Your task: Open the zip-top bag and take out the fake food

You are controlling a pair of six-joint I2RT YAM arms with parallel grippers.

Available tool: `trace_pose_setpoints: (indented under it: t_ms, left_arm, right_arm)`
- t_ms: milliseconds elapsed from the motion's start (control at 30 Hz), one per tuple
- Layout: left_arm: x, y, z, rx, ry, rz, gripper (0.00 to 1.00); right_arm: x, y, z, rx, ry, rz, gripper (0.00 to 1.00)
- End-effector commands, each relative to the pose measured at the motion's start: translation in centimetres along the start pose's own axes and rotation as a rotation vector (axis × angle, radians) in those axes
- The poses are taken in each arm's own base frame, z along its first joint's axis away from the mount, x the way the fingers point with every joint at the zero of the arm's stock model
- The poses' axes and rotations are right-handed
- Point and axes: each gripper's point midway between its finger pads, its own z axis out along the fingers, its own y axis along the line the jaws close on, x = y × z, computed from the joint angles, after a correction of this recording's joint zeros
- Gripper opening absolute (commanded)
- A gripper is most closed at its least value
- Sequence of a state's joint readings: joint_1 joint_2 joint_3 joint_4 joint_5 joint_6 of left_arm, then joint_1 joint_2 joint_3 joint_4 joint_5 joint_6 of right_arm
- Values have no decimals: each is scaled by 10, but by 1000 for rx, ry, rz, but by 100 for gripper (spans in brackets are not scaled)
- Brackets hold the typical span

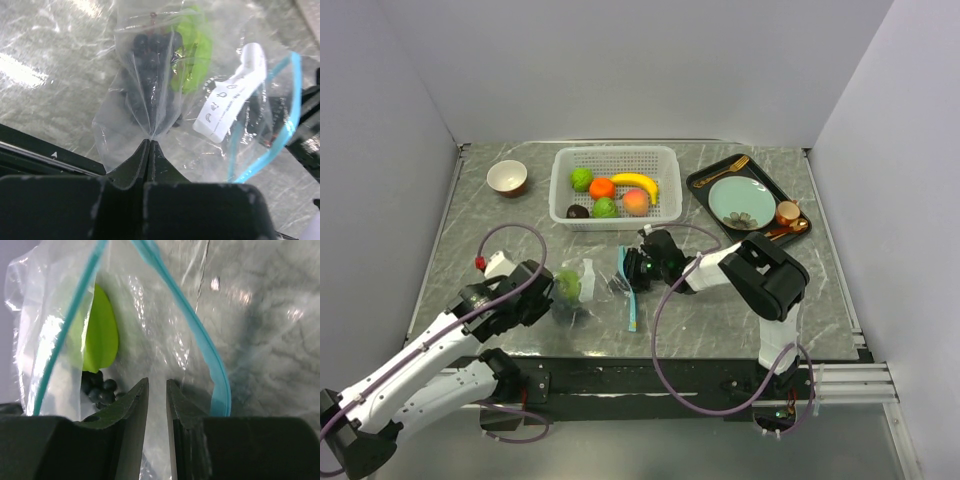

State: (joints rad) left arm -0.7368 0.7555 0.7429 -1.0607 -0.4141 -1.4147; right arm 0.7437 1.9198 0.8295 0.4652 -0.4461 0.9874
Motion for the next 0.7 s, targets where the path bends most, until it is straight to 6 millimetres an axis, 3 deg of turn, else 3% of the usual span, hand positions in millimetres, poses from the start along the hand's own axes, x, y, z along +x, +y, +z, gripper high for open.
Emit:
trace_pose_setpoints:
  t_ms: [0,233,467,500,667]
  left_arm:
    - [-20,-11,-18,48,-65,4,1]
    - [-33,-5,-31,42,-104,-39,1]
    - [-31,0,-32,49,-97,-59,1]
    - [-29,1,-30,43,-93,-52,3]
    - [-32,-4,-31,62,-100,-33,37]
  right_arm:
    - [-5,-12,9,59,-27,7,29]
    - [-3,-24,13,83,-22,27,29]
    - [-7,-7,5,35,-38,-2,29]
    - [-8,-5,3,27,-42,-6,29]
    - [-12,17,-8,-35,-65,-44,29]
